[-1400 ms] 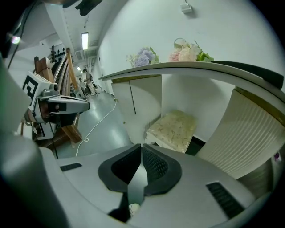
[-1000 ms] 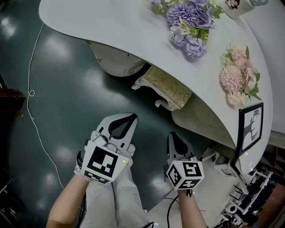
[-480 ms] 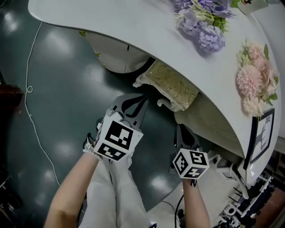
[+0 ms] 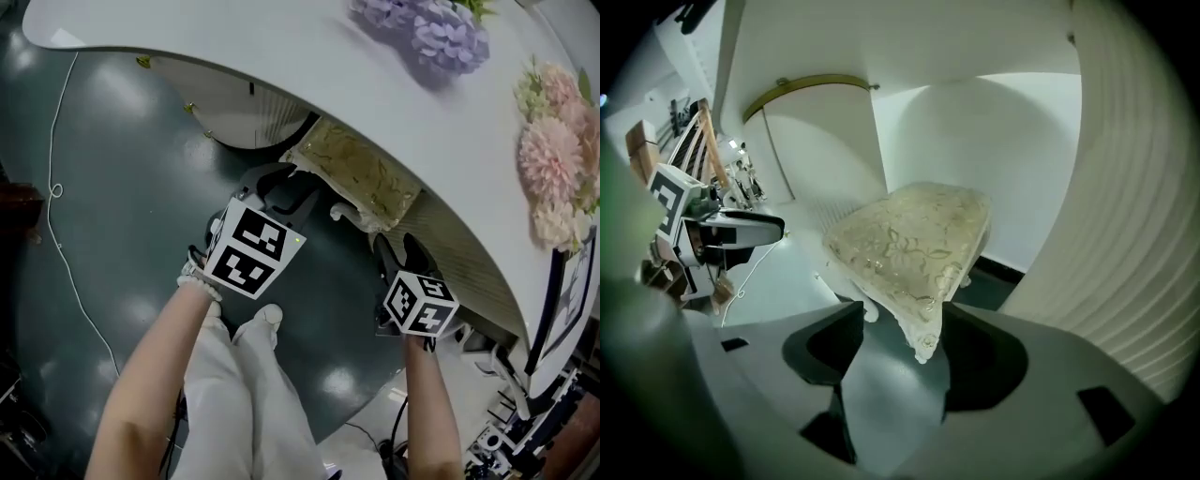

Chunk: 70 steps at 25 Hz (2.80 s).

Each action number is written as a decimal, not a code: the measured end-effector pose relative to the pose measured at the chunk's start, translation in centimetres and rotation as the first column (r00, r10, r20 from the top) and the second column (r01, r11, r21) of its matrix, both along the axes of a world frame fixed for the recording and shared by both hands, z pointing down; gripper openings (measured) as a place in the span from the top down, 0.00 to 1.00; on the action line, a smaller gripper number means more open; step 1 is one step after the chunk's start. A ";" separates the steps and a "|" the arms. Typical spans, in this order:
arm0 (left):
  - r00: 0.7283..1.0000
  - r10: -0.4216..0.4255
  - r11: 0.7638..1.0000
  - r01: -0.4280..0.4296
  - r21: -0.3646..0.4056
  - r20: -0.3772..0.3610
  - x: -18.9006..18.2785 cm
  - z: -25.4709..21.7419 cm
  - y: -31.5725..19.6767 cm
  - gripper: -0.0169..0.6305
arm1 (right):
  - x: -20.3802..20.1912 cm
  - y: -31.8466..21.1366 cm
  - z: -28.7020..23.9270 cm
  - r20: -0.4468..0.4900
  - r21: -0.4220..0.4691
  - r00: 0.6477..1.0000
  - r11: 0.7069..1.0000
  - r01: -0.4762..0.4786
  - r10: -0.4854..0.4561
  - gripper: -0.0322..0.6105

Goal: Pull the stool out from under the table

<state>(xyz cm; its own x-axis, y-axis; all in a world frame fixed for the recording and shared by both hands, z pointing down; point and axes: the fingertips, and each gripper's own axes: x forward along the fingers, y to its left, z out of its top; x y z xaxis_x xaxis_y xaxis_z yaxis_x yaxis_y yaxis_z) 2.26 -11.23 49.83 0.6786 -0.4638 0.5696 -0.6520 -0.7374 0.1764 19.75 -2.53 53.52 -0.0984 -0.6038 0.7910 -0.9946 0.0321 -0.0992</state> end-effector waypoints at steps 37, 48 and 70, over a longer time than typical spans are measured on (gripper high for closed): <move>0.999 0.002 0.985 0.007 -0.174 0.051 1.6 7.2 -4.4 0.60 | 0.1 -2.5 5.0 0.025 -0.035 0.999 0.998 -0.048 0.049 0.50; 0.997 0.015 0.976 0.002 -0.218 0.078 -0.7 7.3 -0.6 0.61 | -2.2 1.4 5.0 0.023 -0.081 0.996 0.993 -0.082 0.084 0.51; 0.990 0.092 0.960 -0.060 -0.275 0.105 -7.6 7.4 8.8 0.62 | -9.7 11.9 5.1 0.035 -0.144 0.988 0.979 -0.146 0.152 0.52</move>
